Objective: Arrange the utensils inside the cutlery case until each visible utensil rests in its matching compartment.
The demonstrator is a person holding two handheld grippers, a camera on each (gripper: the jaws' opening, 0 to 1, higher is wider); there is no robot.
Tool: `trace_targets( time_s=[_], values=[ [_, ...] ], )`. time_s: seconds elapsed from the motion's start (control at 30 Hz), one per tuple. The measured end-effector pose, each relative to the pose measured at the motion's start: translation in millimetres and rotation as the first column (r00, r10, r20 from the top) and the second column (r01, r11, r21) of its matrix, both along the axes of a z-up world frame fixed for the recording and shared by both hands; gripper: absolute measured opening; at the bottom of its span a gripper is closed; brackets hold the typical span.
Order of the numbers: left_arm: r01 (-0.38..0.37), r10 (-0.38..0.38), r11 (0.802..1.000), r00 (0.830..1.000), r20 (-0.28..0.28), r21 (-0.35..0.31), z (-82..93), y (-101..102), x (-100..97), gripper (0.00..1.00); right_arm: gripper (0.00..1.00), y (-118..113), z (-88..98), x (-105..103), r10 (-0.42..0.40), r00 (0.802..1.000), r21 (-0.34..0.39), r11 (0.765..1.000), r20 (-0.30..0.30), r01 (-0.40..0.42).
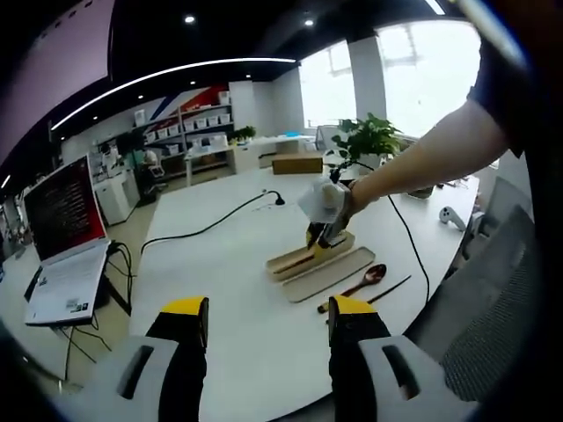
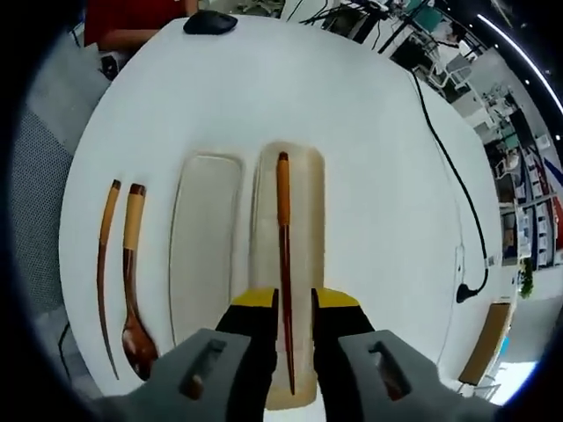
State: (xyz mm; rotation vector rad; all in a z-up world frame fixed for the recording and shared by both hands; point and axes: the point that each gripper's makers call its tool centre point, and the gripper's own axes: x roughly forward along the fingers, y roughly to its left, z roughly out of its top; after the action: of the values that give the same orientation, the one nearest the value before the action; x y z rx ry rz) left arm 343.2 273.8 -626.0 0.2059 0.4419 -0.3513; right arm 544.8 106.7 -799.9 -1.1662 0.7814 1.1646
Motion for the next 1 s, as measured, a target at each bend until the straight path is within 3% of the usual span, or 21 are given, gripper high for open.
trace_targets(
  time_s=[0.2, 0.27, 0.5, 1.0],
  values=[
    [0.003, -0.003, 1.000, 1.000, 0.006, -0.001, 1.2, -0.3, -0.2, 0.56, 0.23, -4.6, 19.8, -2.7, -0.072, 0.997, 0.088, 0.993, -0.015, 0.073],
    [0.003, -0.003, 1.000, 1.000, 0.009, 0.000, 1.5, 0.6, -0.4, 0.56, 0.23, -4.4, 30.3, -2.2, -0.124, 0.992, 0.155, 0.980, -0.008, 0.124],
    [0.012, -0.012, 1.000, 1.000, 0.017, 0.010, 1.7, 1.3, -1.8, 0.56, 0.25, -5.6, 53.1, -2.2, -0.188, 0.982, 0.235, 0.955, 0.017, 0.179],
    [0.014, -0.015, 1.000, 0.999, 0.041, 0.017, 5.0, 2.9, -2.1, 0.56, 0.27, -36.4, 76.8, -1.5, -0.309, 0.948, 0.286, 0.917, 0.071, 0.277]
  ],
)
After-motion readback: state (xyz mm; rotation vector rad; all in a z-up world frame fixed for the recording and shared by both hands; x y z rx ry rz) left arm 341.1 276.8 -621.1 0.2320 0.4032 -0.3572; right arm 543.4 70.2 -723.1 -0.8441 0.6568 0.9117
